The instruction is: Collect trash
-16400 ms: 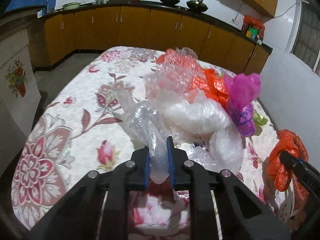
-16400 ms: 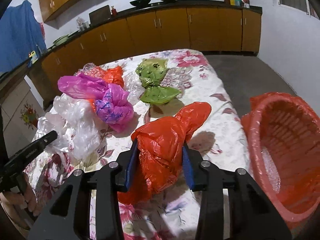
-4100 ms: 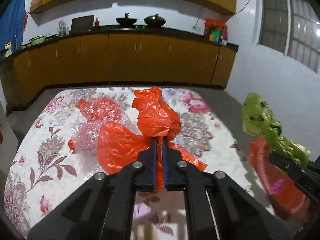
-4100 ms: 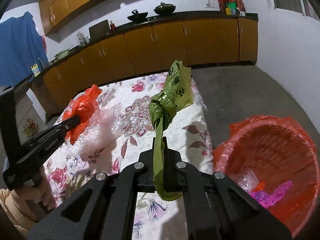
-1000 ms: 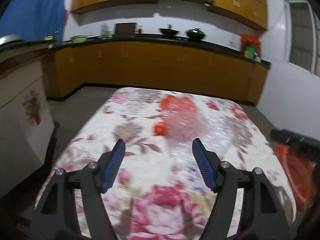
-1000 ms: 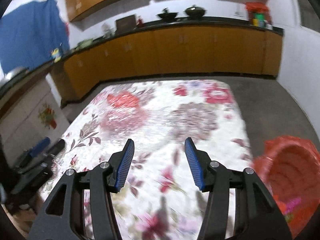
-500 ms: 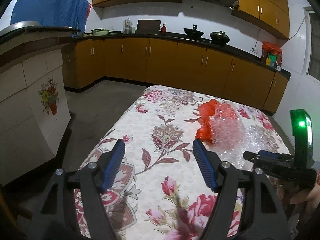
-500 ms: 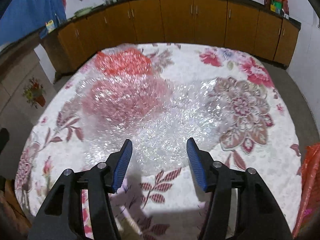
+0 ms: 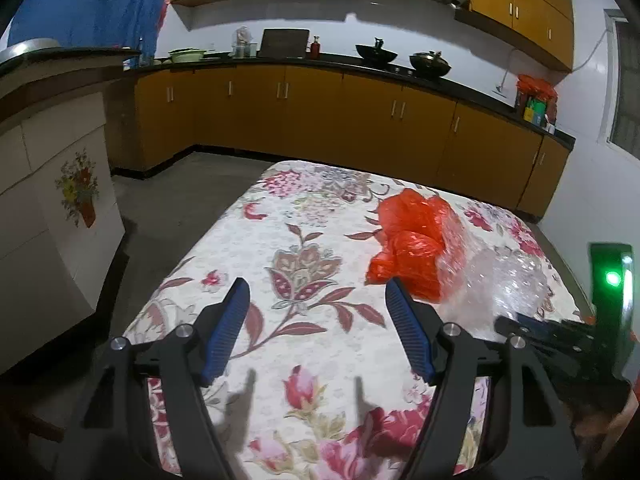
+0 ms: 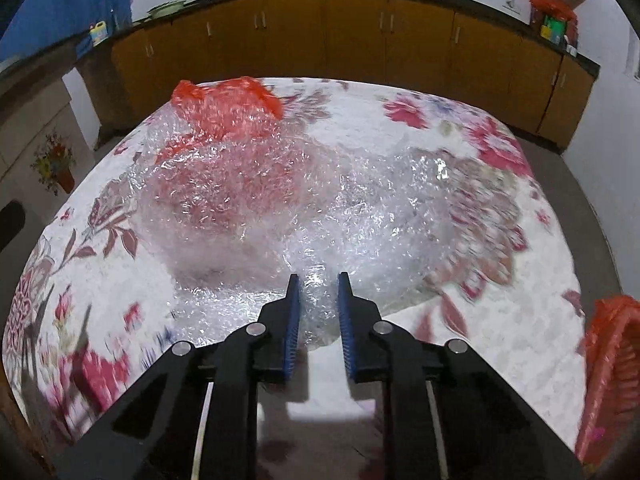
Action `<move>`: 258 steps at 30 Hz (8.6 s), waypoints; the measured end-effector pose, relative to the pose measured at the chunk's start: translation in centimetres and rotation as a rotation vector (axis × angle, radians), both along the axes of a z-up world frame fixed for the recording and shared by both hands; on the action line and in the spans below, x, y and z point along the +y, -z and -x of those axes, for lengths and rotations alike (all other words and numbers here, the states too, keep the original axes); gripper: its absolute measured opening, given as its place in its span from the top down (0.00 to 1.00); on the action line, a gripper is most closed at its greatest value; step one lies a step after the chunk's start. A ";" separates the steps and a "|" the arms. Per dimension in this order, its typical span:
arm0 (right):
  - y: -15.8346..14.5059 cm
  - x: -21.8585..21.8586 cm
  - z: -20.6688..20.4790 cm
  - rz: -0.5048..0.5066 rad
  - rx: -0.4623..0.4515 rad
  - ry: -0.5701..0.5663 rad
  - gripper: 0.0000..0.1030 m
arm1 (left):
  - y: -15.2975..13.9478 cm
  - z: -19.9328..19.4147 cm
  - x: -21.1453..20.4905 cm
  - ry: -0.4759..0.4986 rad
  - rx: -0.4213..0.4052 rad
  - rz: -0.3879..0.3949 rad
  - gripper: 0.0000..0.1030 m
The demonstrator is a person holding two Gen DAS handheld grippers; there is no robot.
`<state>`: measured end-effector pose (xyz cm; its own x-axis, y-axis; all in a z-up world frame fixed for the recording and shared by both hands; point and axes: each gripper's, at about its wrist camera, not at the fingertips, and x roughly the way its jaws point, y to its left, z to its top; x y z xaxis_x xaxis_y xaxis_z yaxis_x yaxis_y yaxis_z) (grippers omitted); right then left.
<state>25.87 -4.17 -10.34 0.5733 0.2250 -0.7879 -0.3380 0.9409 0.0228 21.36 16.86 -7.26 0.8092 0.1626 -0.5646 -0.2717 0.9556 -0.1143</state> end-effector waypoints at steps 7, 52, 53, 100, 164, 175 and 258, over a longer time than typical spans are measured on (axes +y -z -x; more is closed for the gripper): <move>-0.2 -6.3 1.0 -0.015 0.004 0.139 0.82 | 0.3 -2.9 -2.3 0.083 0.030 -0.008 0.32; -6.8 -16.7 9.5 -0.157 -0.135 0.301 0.82 | -0.3 -6.1 -10.6 0.348 0.092 0.007 0.63; -7.2 -17.2 10.1 -0.154 -0.148 0.316 0.82 | -0.7 -5.4 -11.0 0.361 0.082 0.015 0.63; -7.3 -32.5 18.0 -0.222 -0.198 0.823 0.81 | -2.3 2.6 -35.3 0.873 0.079 0.148 0.61; -13.1 -19.1 31.2 0.030 -0.481 0.579 0.03 | -7.7 19.7 -20.5 0.364 -0.188 -0.147 0.04; -13.4 -18.3 31.8 0.066 -0.486 0.601 0.03 | -7.9 20.8 -19.8 0.335 -0.187 -0.121 0.04; -12.9 -18.2 32.4 0.069 -0.459 0.627 0.03 | -8.0 22.9 -19.7 0.276 -0.179 -0.117 0.04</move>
